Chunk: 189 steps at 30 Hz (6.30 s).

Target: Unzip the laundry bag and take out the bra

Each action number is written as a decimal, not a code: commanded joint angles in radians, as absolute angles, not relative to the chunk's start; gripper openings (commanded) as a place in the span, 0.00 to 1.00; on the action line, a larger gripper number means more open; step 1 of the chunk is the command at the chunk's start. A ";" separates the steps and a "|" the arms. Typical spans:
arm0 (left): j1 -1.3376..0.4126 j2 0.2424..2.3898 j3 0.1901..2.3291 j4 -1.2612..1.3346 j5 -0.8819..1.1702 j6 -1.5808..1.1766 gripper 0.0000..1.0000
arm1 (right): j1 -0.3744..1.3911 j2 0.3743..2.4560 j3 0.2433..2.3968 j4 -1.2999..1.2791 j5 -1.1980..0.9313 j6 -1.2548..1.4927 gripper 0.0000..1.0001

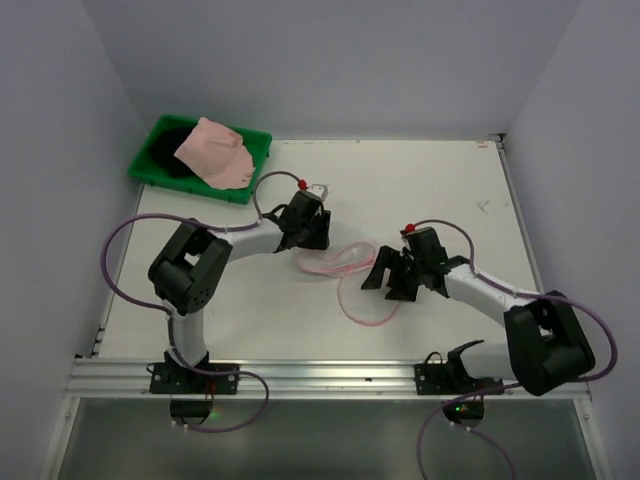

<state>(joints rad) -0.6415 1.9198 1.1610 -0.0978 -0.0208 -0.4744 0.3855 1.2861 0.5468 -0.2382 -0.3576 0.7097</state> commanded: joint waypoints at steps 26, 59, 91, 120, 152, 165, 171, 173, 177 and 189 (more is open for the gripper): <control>-0.620 1.652 0.793 0.124 0.005 -1.112 0.49 | 0.273 1.353 0.638 -0.334 -0.014 0.767 0.70; -0.508 1.503 0.643 0.071 -0.051 -1.069 0.35 | 0.357 1.491 0.752 -0.322 -0.061 0.805 0.56; -0.726 1.833 0.989 0.147 0.015 -1.037 0.03 | 0.555 1.361 1.172 -0.608 0.014 0.486 0.00; -0.730 1.746 0.634 0.466 0.074 -1.060 0.38 | 0.561 1.805 0.917 0.078 -0.328 0.745 0.00; -0.473 1.129 0.739 -0.173 -0.170 -0.798 1.00 | 0.569 1.465 1.239 -0.463 -0.013 0.493 0.99; -0.049 1.020 1.004 -0.457 -0.041 -0.534 1.00 | 0.204 1.096 1.292 -0.601 0.192 0.408 0.99; -0.032 0.922 1.210 -0.636 -0.117 -0.431 1.00 | 0.192 0.820 1.305 -0.684 0.428 0.367 0.99; -0.032 0.875 1.250 -0.693 -0.149 -0.401 1.00 | 0.193 0.738 1.293 -0.681 0.422 0.336 0.99; -0.044 0.784 1.315 -0.750 -0.175 -0.362 1.00 | 0.193 0.516 1.261 -0.672 0.373 0.292 0.99; -0.109 0.554 1.332 -0.836 -0.350 -0.339 1.00 | 0.193 0.223 1.171 -0.677 0.311 0.233 0.99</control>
<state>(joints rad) -0.0998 0.5491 1.3499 -0.7746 -0.2817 -0.3576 0.1909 0.2371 1.1961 -0.6621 0.3386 0.2699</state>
